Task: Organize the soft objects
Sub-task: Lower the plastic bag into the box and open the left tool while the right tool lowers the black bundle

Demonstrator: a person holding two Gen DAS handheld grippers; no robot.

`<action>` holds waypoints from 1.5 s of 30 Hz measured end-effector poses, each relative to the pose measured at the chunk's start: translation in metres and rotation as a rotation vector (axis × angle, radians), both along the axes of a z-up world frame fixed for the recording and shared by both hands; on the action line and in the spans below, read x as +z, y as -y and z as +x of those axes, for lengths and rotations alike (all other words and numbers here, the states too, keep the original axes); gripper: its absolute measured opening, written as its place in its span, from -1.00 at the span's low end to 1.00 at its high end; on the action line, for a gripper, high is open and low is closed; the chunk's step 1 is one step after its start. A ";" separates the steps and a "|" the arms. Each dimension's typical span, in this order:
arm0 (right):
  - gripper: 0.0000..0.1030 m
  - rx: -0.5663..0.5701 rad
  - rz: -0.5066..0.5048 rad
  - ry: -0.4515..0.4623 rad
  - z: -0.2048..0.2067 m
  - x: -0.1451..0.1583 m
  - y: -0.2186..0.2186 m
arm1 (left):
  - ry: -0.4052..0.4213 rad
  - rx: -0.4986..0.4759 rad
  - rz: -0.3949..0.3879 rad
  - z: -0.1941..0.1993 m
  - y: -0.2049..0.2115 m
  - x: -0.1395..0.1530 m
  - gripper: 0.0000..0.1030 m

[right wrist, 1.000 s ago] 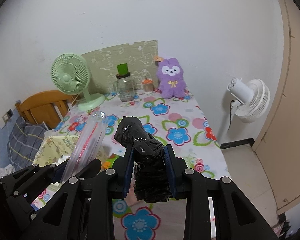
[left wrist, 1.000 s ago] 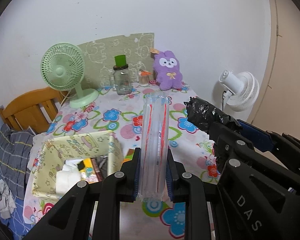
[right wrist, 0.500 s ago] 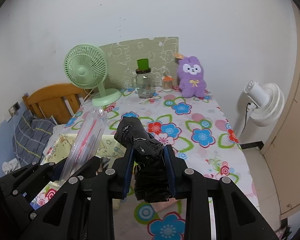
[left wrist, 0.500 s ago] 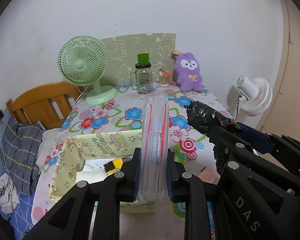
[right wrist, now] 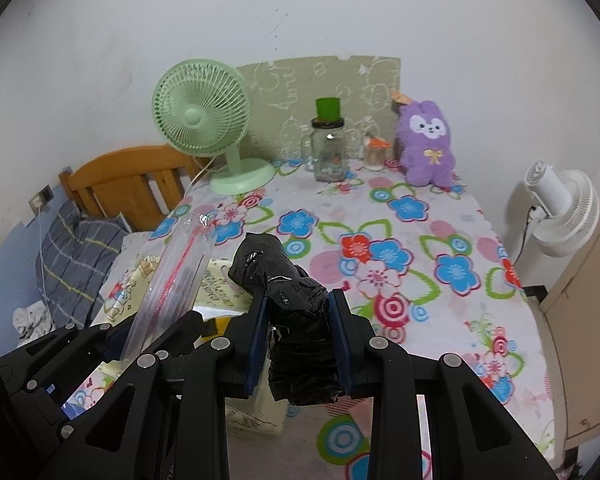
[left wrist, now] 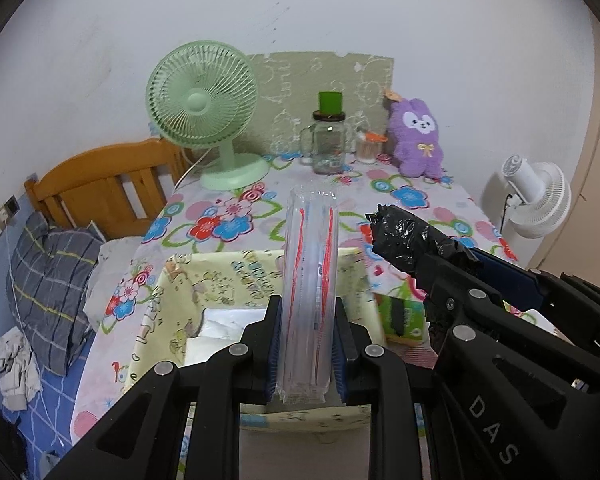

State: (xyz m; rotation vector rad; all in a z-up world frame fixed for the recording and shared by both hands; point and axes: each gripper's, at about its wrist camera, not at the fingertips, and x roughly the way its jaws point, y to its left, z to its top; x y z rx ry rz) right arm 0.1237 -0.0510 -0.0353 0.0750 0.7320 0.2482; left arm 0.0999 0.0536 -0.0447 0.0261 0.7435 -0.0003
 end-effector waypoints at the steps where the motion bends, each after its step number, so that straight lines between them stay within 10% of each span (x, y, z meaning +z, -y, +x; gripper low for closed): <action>1: -0.35 0.004 0.006 0.000 0.001 -0.002 -0.002 | -0.005 0.003 -0.001 0.000 -0.003 -0.002 -0.59; 17: -0.35 0.077 -0.008 -0.058 0.023 -0.025 -0.056 | -0.081 0.052 -0.024 0.020 -0.049 -0.029 -0.52; 45: -0.25 0.234 -0.107 -0.109 0.056 -0.055 -0.105 | -0.170 0.059 -0.070 0.034 -0.079 -0.058 0.39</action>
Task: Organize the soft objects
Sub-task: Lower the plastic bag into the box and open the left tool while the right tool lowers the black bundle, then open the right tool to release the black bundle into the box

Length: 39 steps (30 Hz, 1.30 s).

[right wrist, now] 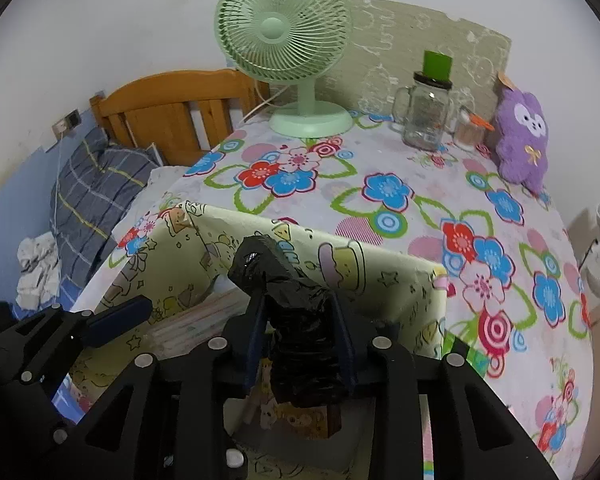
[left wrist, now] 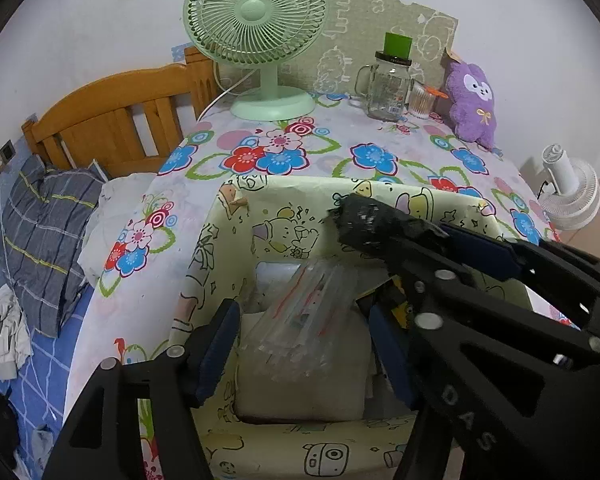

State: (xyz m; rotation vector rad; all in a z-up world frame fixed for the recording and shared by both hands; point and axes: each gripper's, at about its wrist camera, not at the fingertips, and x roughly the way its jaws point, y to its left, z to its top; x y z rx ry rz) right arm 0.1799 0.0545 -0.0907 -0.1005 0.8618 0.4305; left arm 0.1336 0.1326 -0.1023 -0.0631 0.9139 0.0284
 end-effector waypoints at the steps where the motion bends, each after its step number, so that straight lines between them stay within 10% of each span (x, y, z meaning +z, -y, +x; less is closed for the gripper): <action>1: -0.14 0.006 -0.008 0.006 0.001 0.000 -0.001 | 0.002 -0.002 0.000 0.000 0.000 0.000 0.42; 4: 0.27 0.015 -0.023 0.019 0.003 0.000 -0.003 | 0.010 -0.015 0.001 -0.001 0.004 0.001 0.48; 18: 0.67 -0.028 -0.030 0.063 -0.003 0.010 0.017 | 0.029 -0.033 0.006 -0.003 0.019 0.010 0.69; 39: 0.70 -0.084 0.019 0.112 -0.026 0.037 0.055 | 0.124 -0.007 0.026 -0.023 0.048 0.038 0.75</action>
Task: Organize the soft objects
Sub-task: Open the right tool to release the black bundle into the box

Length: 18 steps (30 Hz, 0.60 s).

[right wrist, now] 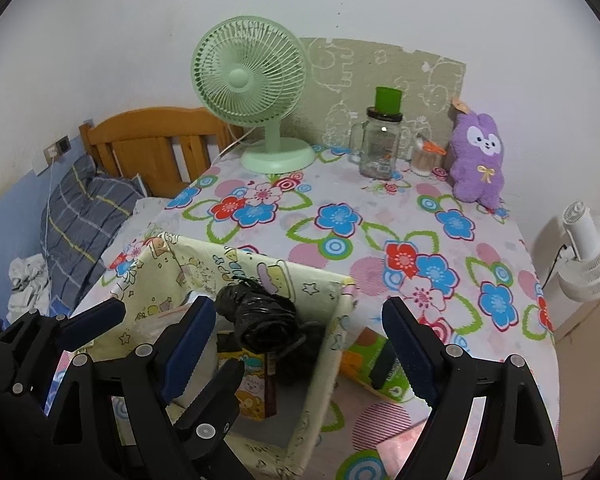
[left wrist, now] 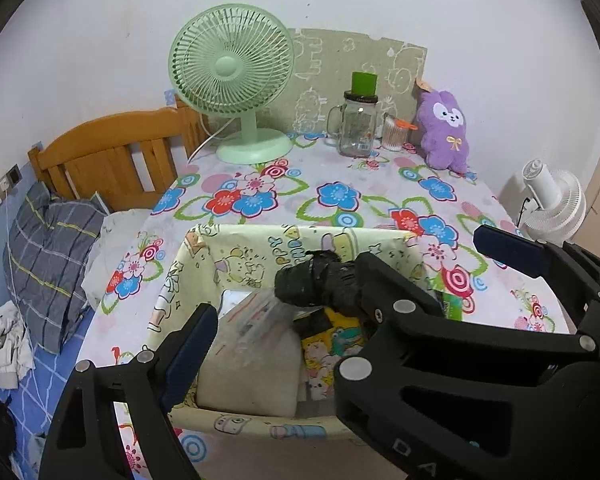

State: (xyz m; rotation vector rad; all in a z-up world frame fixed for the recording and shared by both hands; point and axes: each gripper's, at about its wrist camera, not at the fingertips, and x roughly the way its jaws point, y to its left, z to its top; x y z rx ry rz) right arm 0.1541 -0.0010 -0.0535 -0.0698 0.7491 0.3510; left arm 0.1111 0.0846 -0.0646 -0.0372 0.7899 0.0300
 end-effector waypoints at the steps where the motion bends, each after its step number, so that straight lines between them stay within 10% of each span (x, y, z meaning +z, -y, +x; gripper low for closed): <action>1: 0.70 -0.004 0.001 0.005 -0.002 0.001 0.003 | 0.005 -0.002 0.003 -0.001 0.003 0.002 0.75; 18: 0.70 -0.063 0.026 0.056 -0.021 0.021 0.051 | 0.035 -0.048 0.020 -0.015 0.044 0.021 0.74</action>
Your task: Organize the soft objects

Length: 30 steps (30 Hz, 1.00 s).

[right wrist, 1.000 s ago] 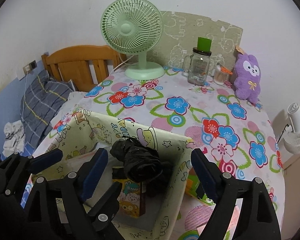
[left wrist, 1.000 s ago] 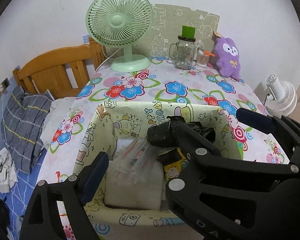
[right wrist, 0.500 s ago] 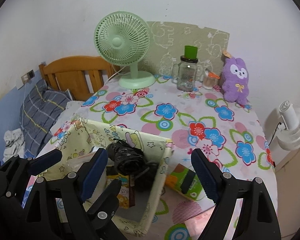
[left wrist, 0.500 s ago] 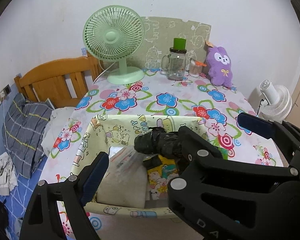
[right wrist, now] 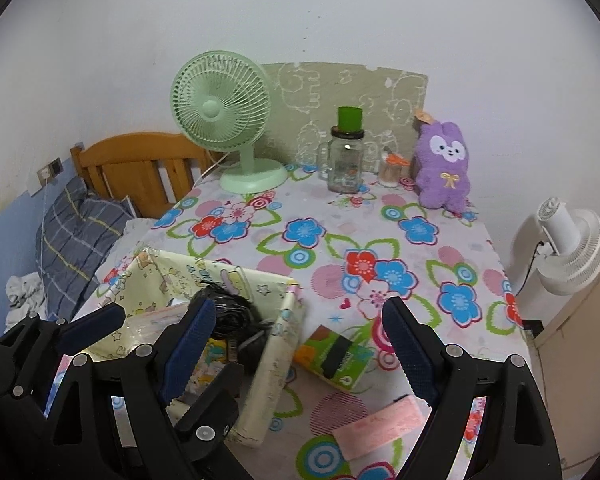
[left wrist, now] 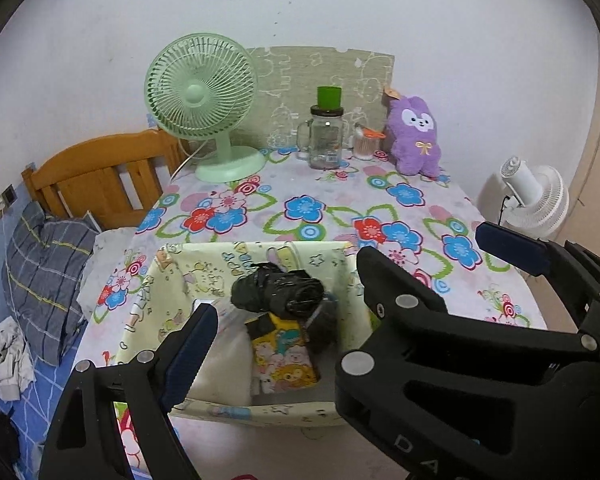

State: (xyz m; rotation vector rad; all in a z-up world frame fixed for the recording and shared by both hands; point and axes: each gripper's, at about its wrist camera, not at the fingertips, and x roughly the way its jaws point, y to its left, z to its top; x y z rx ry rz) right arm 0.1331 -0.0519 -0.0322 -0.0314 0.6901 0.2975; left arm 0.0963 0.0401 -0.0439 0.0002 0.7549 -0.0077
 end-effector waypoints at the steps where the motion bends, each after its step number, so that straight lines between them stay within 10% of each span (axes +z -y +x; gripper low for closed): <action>1: 0.70 -0.004 -0.001 0.001 -0.001 0.000 0.003 | 0.002 -0.005 0.005 -0.001 0.004 0.001 0.74; 30: 0.70 -0.075 -0.022 0.051 -0.016 -0.006 0.092 | 0.032 -0.110 0.021 -0.009 0.091 -0.003 0.71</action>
